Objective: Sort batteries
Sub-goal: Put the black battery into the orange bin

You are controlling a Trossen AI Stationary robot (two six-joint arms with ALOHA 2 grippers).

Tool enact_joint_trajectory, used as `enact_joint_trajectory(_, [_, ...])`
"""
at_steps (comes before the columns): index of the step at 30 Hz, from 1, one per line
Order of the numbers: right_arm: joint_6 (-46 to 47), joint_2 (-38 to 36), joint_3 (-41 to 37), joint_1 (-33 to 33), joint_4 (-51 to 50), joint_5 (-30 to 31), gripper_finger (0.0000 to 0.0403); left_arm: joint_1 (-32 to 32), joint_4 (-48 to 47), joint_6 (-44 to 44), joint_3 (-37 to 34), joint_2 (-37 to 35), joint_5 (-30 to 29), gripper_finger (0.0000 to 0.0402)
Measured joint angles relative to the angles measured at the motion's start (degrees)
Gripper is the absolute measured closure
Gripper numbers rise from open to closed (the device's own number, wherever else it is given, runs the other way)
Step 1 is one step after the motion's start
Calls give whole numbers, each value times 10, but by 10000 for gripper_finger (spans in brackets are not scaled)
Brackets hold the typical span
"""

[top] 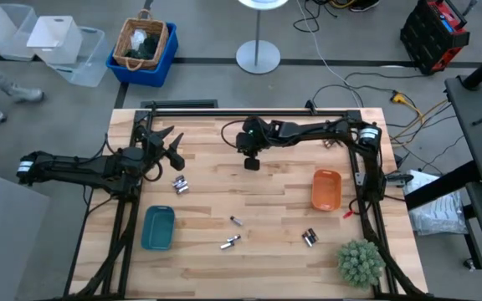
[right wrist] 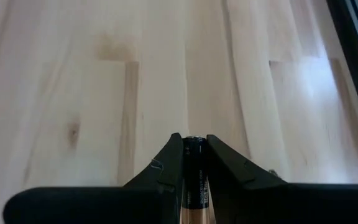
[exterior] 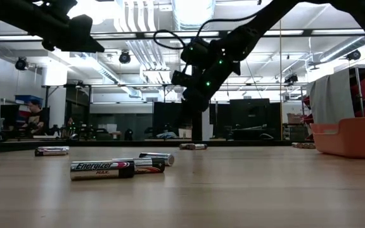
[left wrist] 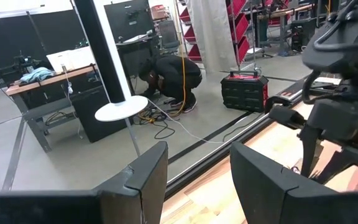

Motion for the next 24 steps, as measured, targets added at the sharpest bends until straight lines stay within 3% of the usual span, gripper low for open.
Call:
enact_joint_trajectory(9, [23, -39, 0, 17, -47, 0, 359, 0, 6, 0, 0, 0, 0, 247])
enact_joint_trajectory(24, [164, -135, 0, 28, -174, 0, 360, 0, 21, 0, 0, 0, 0, 247])
